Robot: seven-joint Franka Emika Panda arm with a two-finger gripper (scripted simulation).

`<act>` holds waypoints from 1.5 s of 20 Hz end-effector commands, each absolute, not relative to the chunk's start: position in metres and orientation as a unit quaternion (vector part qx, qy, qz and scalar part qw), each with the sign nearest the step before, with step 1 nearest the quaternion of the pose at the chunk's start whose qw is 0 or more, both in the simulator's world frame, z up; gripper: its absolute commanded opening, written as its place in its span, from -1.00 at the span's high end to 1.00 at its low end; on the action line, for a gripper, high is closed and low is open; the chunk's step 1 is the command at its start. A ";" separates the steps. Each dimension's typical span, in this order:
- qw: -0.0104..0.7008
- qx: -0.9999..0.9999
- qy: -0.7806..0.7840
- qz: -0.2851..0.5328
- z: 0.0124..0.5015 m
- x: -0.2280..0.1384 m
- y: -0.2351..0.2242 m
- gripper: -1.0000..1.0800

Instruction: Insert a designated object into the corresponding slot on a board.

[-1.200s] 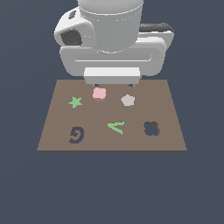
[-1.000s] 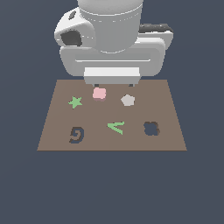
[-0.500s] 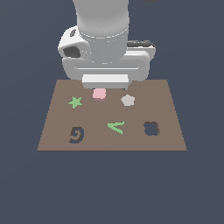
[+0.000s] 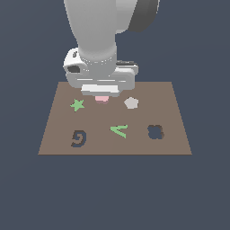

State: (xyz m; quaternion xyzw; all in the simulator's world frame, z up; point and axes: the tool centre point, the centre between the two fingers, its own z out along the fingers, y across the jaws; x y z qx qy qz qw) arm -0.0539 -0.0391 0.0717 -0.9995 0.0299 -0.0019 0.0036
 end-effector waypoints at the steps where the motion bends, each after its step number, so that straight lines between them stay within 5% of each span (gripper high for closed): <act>1: 0.002 -1.000 0.031 -0.001 0.061 -0.059 -0.044 -0.92; 20: 0.000 -0.999 0.032 0.000 0.030 -0.064 -0.049 -0.92; 21: 0.000 -0.999 0.032 0.000 0.030 -0.064 -0.049 1.00; 30: 0.000 -0.999 0.032 0.000 0.030 -0.064 -0.049 1.00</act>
